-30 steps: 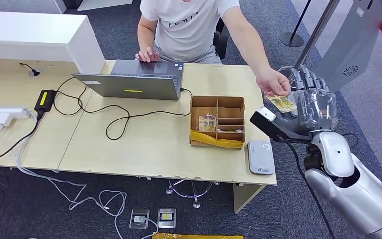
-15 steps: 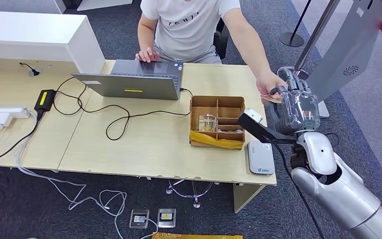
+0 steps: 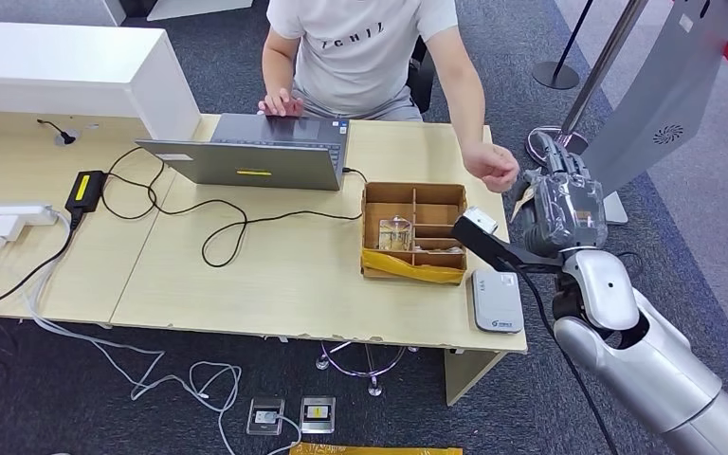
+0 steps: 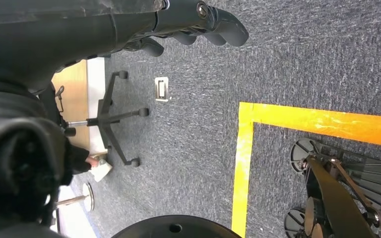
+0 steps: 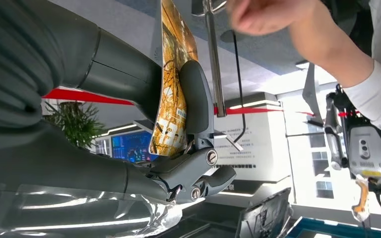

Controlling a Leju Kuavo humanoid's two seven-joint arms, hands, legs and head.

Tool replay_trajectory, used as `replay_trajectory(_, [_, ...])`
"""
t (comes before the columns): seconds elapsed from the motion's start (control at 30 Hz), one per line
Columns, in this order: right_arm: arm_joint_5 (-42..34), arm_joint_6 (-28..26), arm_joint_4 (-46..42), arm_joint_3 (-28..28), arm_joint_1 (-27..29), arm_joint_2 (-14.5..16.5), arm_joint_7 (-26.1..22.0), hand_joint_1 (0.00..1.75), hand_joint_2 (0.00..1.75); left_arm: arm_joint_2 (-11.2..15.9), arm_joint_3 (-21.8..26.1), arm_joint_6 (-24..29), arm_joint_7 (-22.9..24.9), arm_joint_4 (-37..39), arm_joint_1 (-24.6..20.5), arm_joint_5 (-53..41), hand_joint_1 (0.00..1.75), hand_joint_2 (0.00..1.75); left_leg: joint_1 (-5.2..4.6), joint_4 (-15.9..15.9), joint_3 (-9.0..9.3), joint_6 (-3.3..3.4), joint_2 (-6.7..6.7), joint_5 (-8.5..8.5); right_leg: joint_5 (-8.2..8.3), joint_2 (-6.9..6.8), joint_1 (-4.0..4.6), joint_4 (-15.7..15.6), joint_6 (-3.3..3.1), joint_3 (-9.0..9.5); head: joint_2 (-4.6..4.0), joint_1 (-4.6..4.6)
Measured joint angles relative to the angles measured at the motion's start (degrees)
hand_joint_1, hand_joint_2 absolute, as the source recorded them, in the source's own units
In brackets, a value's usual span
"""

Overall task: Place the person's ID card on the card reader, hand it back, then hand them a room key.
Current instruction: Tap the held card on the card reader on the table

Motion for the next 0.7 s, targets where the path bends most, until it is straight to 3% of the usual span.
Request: replay_trajectory(0.7, [-3.94, -3.85, 11.49, 0.1, 8.25, 1.45, -3.21, 1.75, 1.75, 0.26, -0.11, 0.13, -0.04, 0.0, -0.01, -1.84, 0.0, 0.0, 0.0, 0.0, -0.01, -0.01, 0.04, -0.01, 0.0, 0.05, 0.0, -0.01, 0.0, -0.01, 0.0, 0.01])
